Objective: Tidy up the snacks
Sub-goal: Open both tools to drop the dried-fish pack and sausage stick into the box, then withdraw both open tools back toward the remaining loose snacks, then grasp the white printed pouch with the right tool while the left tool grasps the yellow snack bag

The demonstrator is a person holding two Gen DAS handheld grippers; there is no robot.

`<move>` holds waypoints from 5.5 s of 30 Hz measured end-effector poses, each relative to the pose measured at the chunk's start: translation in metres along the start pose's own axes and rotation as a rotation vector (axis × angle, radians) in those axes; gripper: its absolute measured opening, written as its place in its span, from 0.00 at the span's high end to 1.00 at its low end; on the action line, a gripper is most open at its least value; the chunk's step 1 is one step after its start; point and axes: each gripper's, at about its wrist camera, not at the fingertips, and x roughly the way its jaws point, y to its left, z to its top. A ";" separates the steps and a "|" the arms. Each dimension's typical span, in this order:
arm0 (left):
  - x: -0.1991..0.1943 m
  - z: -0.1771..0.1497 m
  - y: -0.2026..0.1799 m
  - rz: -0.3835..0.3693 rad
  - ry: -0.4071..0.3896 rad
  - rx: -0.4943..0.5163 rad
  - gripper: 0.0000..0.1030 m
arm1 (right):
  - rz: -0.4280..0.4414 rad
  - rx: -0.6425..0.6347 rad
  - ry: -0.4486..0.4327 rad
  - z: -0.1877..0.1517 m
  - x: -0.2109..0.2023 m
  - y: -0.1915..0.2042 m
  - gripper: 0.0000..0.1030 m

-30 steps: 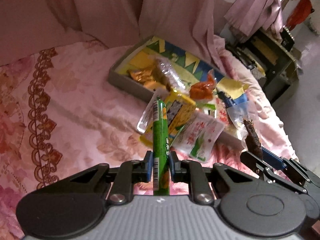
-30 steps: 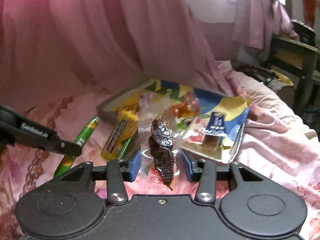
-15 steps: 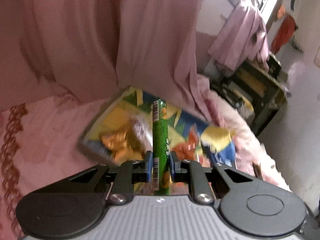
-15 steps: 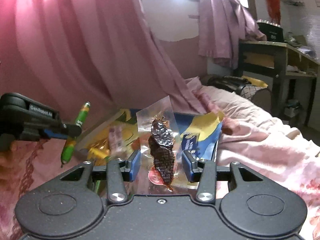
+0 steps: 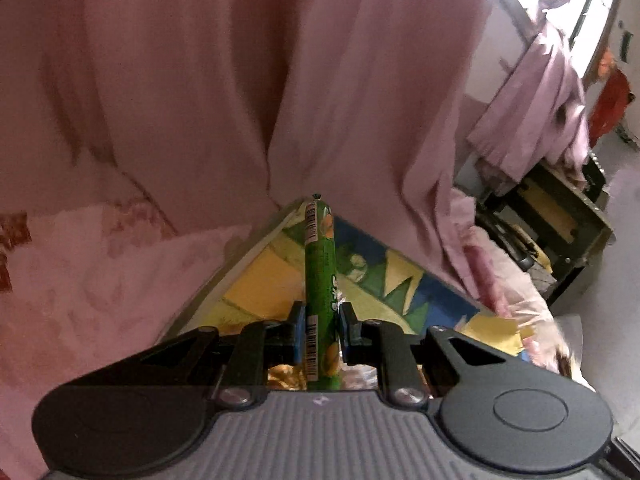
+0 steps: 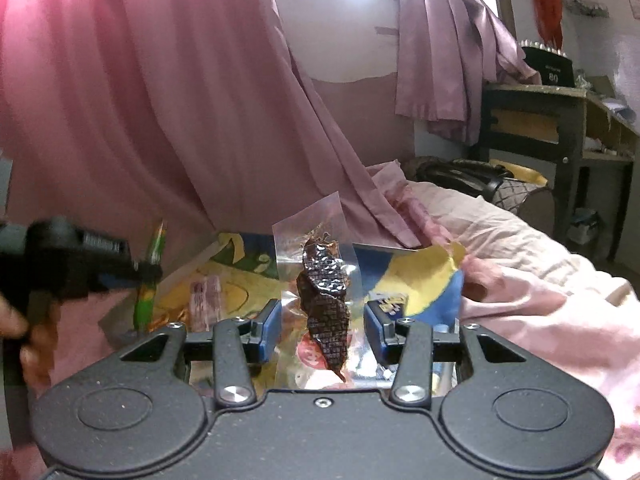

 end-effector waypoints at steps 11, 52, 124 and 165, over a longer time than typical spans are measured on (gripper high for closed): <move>0.021 -0.012 0.009 0.003 0.065 -0.024 0.82 | -0.021 0.039 0.079 -0.011 0.054 0.005 0.55; -0.093 -0.002 -0.053 0.061 -0.101 0.149 0.15 | -0.015 0.094 -0.061 0.023 -0.036 -0.001 0.09; -0.302 -0.138 -0.025 0.361 0.059 0.265 0.00 | -0.052 0.123 0.136 -0.056 -0.270 0.037 0.01; -0.108 -0.078 0.020 0.082 0.086 0.310 0.00 | 0.028 -0.201 0.341 -0.052 -0.051 0.040 0.01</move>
